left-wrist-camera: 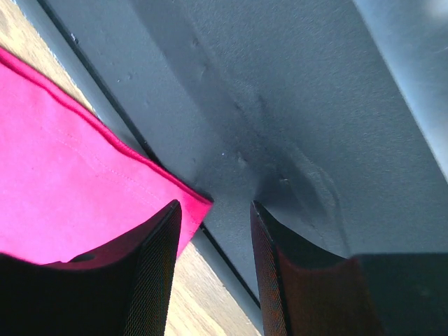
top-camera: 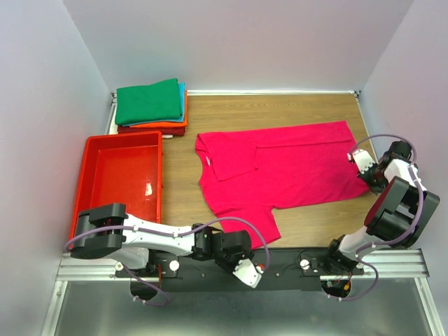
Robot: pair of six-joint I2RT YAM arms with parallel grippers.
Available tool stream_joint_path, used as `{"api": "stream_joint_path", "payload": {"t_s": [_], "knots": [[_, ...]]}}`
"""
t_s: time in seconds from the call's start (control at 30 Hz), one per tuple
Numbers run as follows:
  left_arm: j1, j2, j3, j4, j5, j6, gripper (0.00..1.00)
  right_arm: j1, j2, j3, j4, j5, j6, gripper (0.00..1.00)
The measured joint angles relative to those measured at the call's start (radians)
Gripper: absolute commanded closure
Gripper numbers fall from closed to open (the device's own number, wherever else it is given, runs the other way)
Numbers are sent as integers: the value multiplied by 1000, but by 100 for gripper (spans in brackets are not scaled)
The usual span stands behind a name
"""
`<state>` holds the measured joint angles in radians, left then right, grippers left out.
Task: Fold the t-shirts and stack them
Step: Fold the tshirt
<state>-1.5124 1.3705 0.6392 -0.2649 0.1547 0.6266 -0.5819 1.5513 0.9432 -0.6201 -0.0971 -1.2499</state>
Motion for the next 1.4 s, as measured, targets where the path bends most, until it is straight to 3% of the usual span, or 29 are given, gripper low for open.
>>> {"api": "stream_joint_path", "payload": {"t_s": [0.33,0.4,0.43,0.5,0.73,0.8,0.93,1.17,1.4], "knots": [[2,85,38,56,-44,18,65,0,0,0,-11,-20,-18,99],[8,107,43,70,-49,15,72,0,0,0,-12,-24,-20,100],[11,110,44,69,-47,14,85,0,0,0,-12,-25,-24,100],[10,111,44,67,-46,15,100,0,0,0,-12,-27,-29,100],[12,85,28,67,-51,17,100,-6,-1,0,-14,-36,-39,100],[14,52,10,49,-62,17,83,-9,-1,0,-14,-39,-42,99],[16,-6,-18,41,-86,16,74,-9,-1,0,-14,-44,-42,100],[16,-68,-59,39,-103,17,65,-9,-1,0,-14,-47,-42,100],[16,-76,-79,47,-107,18,62,-9,-1,0,-14,-47,-42,99]]}}
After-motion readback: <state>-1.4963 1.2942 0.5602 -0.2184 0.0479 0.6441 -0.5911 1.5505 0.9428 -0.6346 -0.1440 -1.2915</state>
